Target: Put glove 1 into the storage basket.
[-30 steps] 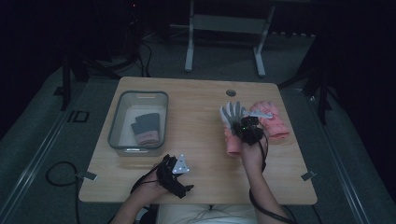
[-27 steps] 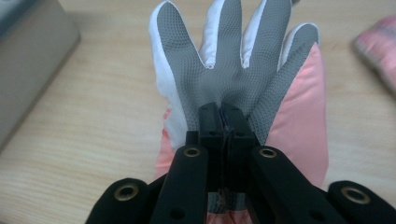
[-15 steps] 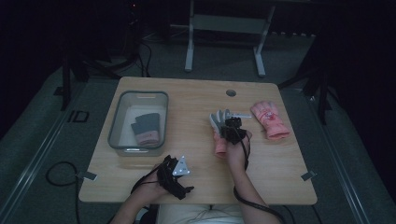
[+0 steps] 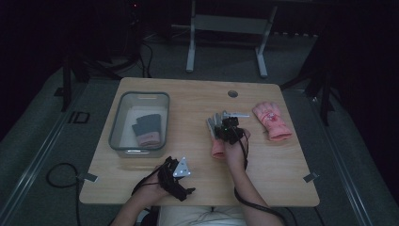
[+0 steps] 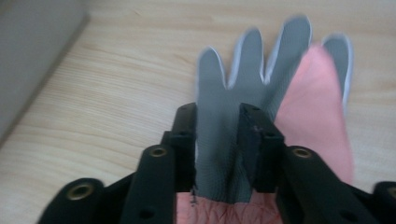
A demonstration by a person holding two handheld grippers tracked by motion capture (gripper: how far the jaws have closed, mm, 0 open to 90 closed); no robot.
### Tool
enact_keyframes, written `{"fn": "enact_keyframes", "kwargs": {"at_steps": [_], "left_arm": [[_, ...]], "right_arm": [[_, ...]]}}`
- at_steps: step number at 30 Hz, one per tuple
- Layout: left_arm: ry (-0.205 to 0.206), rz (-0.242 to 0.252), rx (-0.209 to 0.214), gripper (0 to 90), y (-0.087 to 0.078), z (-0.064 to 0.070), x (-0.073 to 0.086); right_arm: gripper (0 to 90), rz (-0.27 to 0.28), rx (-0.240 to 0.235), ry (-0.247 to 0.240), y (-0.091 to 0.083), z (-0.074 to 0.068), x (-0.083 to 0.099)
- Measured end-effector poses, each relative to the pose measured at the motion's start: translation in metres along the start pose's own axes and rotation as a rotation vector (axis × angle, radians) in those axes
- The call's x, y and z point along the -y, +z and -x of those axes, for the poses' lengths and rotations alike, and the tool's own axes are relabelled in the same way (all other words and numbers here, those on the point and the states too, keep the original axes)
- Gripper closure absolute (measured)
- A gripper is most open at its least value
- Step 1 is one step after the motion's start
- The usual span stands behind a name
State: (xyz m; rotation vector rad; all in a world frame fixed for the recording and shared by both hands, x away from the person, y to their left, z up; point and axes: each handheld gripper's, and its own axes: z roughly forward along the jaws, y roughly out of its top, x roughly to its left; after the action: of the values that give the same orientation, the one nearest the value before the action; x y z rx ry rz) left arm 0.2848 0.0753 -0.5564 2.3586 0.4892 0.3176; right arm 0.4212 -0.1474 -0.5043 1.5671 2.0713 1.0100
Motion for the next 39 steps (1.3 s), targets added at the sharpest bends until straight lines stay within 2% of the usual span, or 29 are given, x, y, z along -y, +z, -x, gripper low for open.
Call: {"fn": "enact_keyframes", "kwargs": {"at_steps": [3, 4, 5, 6, 8, 10, 13, 15, 18, 20, 22, 24, 26, 28, 29, 31, 32, 34, 35, 36, 39], "left_arm": [[0.002, -0.004, 0.001, 1.6, 0.000, 0.000, 0.000], [0.002, -0.004, 0.001, 1.6, 0.000, 0.000, 0.000], [0.007, -0.008, 0.000, 1.6, 0.000, 0.000, 0.000], [0.006, -0.007, -0.001, 1.7, 0.000, 0.001, 0.000], [0.007, -0.004, -0.004, 1.6, -0.001, 0.000, 0.000], [0.009, -0.002, -0.013, 1.6, 0.000, 0.000, 0.000], [0.013, -0.006, -0.017, 1.7, -0.001, 0.000, 0.001], [0.012, -0.009, -0.017, 1.6, -0.001, -0.001, 0.002], [0.011, -0.007, -0.016, 1.6, -0.001, -0.001, 0.002], [0.009, -0.004, -0.015, 1.6, -0.001, -0.001, 0.002], [0.008, -0.003, -0.015, 1.6, -0.001, -0.001, 0.002], [0.003, 0.001, -0.016, 1.7, -0.001, -0.002, 0.002], [0.001, 0.000, -0.017, 1.6, -0.001, -0.003, 0.002], [0.001, 0.000, -0.020, 1.6, -0.001, -0.002, 0.002], [0.000, 0.001, -0.019, 1.6, -0.001, -0.002, 0.002], [-0.001, 0.000, -0.021, 1.6, -0.001, -0.002, 0.003], [-0.002, 0.000, -0.021, 1.6, -0.002, -0.002, 0.003], [-0.004, 0.001, -0.019, 1.7, -0.002, -0.002, 0.003], [-0.004, 0.001, -0.019, 1.7, -0.002, -0.002, 0.003], [-0.010, 0.009, -0.024, 1.6, -0.003, -0.002, 0.003], [-0.017, 0.012, -0.026, 1.6, -0.004, -0.001, 0.004]], "right_arm": [[62.8, 0.044, -0.028, -0.041, -0.019, 0.004, -0.007], [62.8, 0.044, -0.028, -0.041, -0.019, 0.004, -0.007], [62.7, 0.068, -0.026, -0.061, -0.027, 0.007, -0.009], [62.7, 0.095, -0.017, -0.096, -0.037, 0.013, -0.012], [62.6, 0.115, -0.009, -0.116, -0.048, 0.024, -0.014], [62.1, 0.127, 0.001, -0.140, -0.058, 0.040, -0.015], [62.5, 0.125, 0.040, -0.147, -0.069, 0.070, -0.016], [62.9, 0.113, 0.086, -0.134, -0.073, 0.097, -0.015], [62.3, 0.099, 0.120, -0.111, -0.078, 0.131, -0.017], [60.6, 0.087, 0.149, -0.122, -0.079, 0.151, -0.019], [59.6, 0.074, 0.159, -0.116, -0.080, 0.166, -0.022], [58.2, 0.071, 0.179, -0.138, -0.080, 0.182, -0.026], [57.6, 0.067, 0.154, -0.137, -0.077, 0.194, -0.030], [56.5, 0.053, 0.157, -0.154, -0.072, 0.202, -0.033], [56.2, 0.050, 0.140, -0.152, -0.069, 0.206, -0.036], [55.3, 0.038, 0.150, -0.161, -0.063, 0.209, -0.038], [54.7, 0.030, 0.131, -0.154, -0.058, 0.211, -0.040], [53.7, 0.026, 0.128, -0.152, -0.053, 0.212, -0.041], [53.7, 0.014, 0.143, -0.164, -0.049, 0.212, -0.042], [50.8, -0.005, 0.135, -0.177, -0.037, 0.212, -0.043], [47.3, -0.037, 0.145, -0.196, -0.023, 0.212, -0.044]]}}
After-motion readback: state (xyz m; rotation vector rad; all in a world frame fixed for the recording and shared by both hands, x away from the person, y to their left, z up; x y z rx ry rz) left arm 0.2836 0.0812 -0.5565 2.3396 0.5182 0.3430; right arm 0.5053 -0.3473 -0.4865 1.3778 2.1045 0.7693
